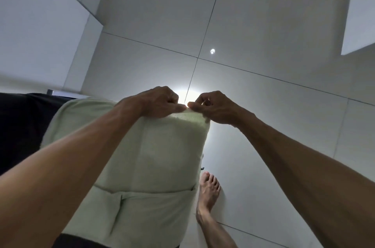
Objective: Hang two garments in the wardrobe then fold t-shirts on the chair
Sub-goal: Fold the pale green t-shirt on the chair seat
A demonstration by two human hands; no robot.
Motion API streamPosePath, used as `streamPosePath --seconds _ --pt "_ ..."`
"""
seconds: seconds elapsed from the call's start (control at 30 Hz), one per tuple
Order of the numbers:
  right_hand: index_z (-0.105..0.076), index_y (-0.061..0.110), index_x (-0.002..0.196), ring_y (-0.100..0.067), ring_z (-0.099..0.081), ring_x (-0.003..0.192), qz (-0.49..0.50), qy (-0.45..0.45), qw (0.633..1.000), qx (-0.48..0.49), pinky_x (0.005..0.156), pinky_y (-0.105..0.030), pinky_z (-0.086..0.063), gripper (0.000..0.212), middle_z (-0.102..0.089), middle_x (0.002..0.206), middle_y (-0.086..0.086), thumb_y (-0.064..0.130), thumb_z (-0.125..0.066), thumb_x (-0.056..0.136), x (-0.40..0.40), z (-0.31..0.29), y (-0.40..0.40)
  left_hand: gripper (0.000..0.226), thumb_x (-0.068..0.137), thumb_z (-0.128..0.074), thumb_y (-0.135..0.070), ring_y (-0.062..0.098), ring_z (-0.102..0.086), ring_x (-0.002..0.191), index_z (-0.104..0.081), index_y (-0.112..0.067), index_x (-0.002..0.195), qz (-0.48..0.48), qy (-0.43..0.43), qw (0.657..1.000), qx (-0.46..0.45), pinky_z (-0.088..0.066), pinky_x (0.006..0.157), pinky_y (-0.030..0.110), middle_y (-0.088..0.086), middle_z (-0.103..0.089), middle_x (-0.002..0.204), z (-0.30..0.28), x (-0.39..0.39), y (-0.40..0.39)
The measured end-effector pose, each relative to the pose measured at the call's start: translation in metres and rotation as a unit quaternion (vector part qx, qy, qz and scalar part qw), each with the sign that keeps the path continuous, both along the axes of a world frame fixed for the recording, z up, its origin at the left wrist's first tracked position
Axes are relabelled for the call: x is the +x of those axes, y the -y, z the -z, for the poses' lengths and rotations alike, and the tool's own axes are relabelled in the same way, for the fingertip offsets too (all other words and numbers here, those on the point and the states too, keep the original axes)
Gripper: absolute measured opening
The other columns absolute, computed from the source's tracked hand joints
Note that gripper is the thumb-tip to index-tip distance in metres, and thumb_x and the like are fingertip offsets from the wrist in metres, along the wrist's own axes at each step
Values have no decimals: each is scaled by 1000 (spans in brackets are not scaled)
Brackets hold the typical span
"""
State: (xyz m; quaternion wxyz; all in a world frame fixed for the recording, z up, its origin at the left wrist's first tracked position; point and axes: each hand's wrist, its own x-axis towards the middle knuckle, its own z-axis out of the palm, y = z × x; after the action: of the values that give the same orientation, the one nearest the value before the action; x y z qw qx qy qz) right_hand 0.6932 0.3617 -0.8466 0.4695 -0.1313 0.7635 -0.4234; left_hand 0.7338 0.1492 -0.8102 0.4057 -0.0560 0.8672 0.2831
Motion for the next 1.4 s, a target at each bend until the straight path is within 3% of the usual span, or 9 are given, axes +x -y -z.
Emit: streamPosePath --seconds 0.1,0.2,0.3,0.4,0.57,0.73,0.93,1.1,1.4 --pt "-70 18 88 -6 -56 62 -109 -14 993 42 59 -24 -44 30 -64 74 5 41 -85 76 1 -9 -14 43 84 -68 -57 14 -53 59 -58 -21 62 44 -17 998 -34 -38 57 29 -6 -56 62 -24 -2 9" --pt "-58 22 80 -12 -57 63 -79 -64 992 68 58 -27 -43 24 -60 71 4 38 -75 86 9 -22 -18 47 80 -66 -67 20 -59 69 -65 -20 73 122 -49 986 -106 -46 69 34 0 -63 69 -50 0 16" --pt "-48 26 88 -21 -60 74 -86 -145 977 131 63 -34 -45 25 -61 77 1 47 -63 91 28 -34 -20 49 85 -55 -71 21 -62 92 -71 -28 102 202 -118 949 -212 -37 86 35 -10 -68 102 -77 10 25" --pt "-43 25 95 -25 -58 78 -104 -251 944 186 65 -33 -38 23 -57 83 5 41 -59 96 51 -45 -27 58 86 -46 -76 20 -64 105 -64 -33 121 252 -132 904 -320 -31 95 39 -5 -69 113 -95 28 36" --pt "-41 19 92 -31 -52 61 -54 -414 872 257 56 -30 -34 7 -55 79 3 15 -47 95 103 -70 -36 26 96 -49 -44 19 -63 92 -64 -34 115 212 -152 886 -384 -32 99 38 -5 -69 103 -131 80 52" --pt "-52 10 75 -25 -31 32 15 -501 808 310 43 -18 -17 34 -50 57 -3 -11 -73 59 171 -79 -33 22 87 -51 -18 24 -65 85 -66 -25 101 184 -209 867 -413 -44 87 36 0 -67 91 -153 154 61" --pt "-55 6 85 -28 -30 36 63 -471 825 307 39 -24 -29 34 -50 70 -9 -16 -69 64 238 -68 -33 13 75 -68 -9 30 -61 73 -70 -12 87 89 -297 883 -352 -49 57 37 2 -59 82 -134 237 79" --pt "-54 8 110 -26 -41 62 40 -397 852 338 49 -32 -40 34 -54 89 -7 -5 -62 79 275 -43 -32 29 65 -78 -5 30 -60 90 -66 -11 90 63 -331 895 -294 -50 53 38 4 -59 96 -100 284 81" --pt "-55 12 102 -26 -41 59 76 -402 849 335 46 -23 -21 31 -54 80 -5 0 -61 74 309 -34 -28 24 66 -79 0 27 -51 57 -70 -4 88 -28 -414 880 -234 -49 46 38 9 -52 83 -73 331 76"
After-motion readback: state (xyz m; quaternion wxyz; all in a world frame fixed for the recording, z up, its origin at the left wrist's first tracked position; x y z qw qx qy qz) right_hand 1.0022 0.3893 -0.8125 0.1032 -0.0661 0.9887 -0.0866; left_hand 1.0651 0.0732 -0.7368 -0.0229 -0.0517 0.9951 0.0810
